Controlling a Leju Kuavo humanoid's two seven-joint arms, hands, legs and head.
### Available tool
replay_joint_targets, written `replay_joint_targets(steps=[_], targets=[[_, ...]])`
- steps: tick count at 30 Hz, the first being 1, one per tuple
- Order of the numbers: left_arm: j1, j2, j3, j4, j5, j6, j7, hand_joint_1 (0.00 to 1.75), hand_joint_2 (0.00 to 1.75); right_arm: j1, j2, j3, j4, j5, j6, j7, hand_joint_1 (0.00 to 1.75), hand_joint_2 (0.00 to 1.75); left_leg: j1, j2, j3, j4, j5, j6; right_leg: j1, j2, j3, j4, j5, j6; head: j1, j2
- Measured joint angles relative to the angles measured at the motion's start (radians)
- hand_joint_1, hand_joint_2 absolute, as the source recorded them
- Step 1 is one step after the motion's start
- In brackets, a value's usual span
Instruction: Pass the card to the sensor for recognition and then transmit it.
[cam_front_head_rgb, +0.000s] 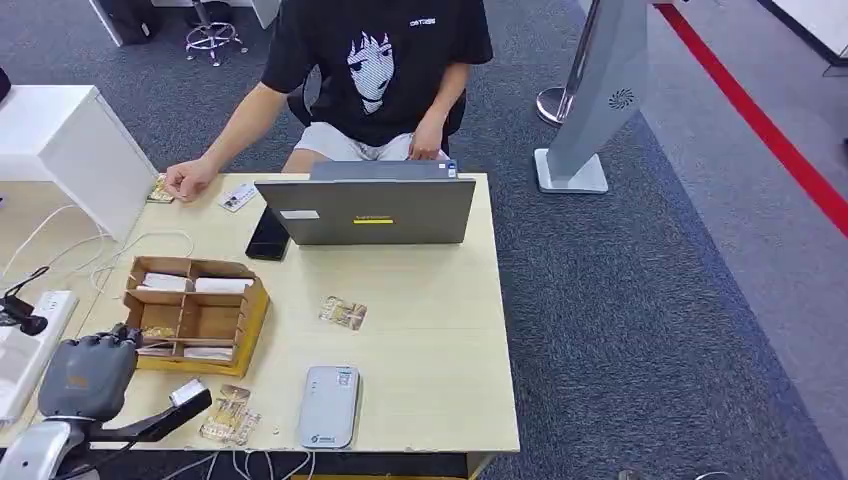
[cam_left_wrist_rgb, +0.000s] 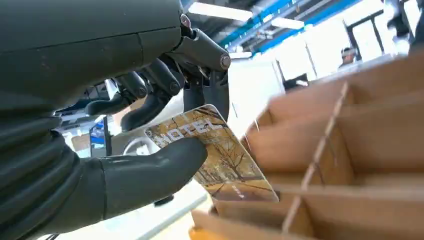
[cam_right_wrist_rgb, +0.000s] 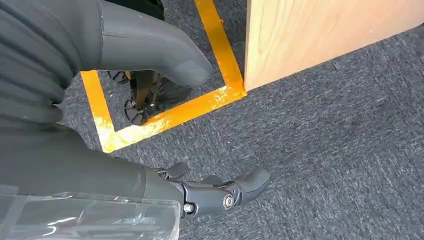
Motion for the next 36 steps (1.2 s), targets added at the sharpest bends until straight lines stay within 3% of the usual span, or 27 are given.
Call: replay_joint_targets(steps=[3,13,17,22,28,36], targets=[[0.001,-0.008,-0.008,-0.058,0.006,0.001,-0.009,1.75,1.75,0.0,0.0,0.0,0.0,0.0,0.0,0.0,0.0,1.75,0.0,0.0,0.0,0.0,0.0,0.0,0.0,0.0,0.0,0.0,0.0,0.0,0.0,0.0],[0.001,-0.031,-0.124,-0.387,0.031,-0.041,-0.021,1.75,1.75,-0.001,0.0,0.0,0.0,0.017,-0.002,0.0,0.0,1.75,0.0,0.0,0.0,0.0,0.0,0.0,0.0,0.0,0.0,0.0,0.0,0.0,0.0,0.0],[-0.035,0.011,-0.162,-0.445,-0.057,-0.066,0.031,1.75,1.75,-0.003,0.0,0.0,0.0,0.025,-0.004,0.0,0.0,1.75,0.0,0.0,0.0,0.0,0.001,-0.001,0.0,0.0,0.0,0.0,0.0,0.0,0.0,0.0],[-0.156,0.101,-0.163,-0.382,-0.029,-0.151,0.056,1.75,1.75,-0.019,0.0,0.002,0.005,0.043,-0.004,0.001,0.0,1.75,0.002,0.0,0.0,0.0,0.003,-0.004,0.001,0.0,-0.001,0.001,0.002,-0.003,-0.001,0.0],[-0.246,0.185,-0.163,-0.241,-0.064,-0.193,0.087,1.75,1.75,-0.03,0.0,0.01,0.016,0.057,-0.004,0.01,0.0,1.75,0.003,0.0,0.0,0.0,0.004,-0.005,0.002,0.0,-0.001,0.002,0.003,-0.004,0.0,0.0],[-0.269,0.184,-0.16,-0.15,-0.056,-0.184,0.127,1.75,1.75,-0.038,0.0,0.03,0.027,0.057,-0.009,0.013,0.0,1.75,0.002,0.0,0.0,0.0,0.004,-0.005,0.002,0.0,-0.001,0.001,0.003,-0.004,0.0,0.0]])
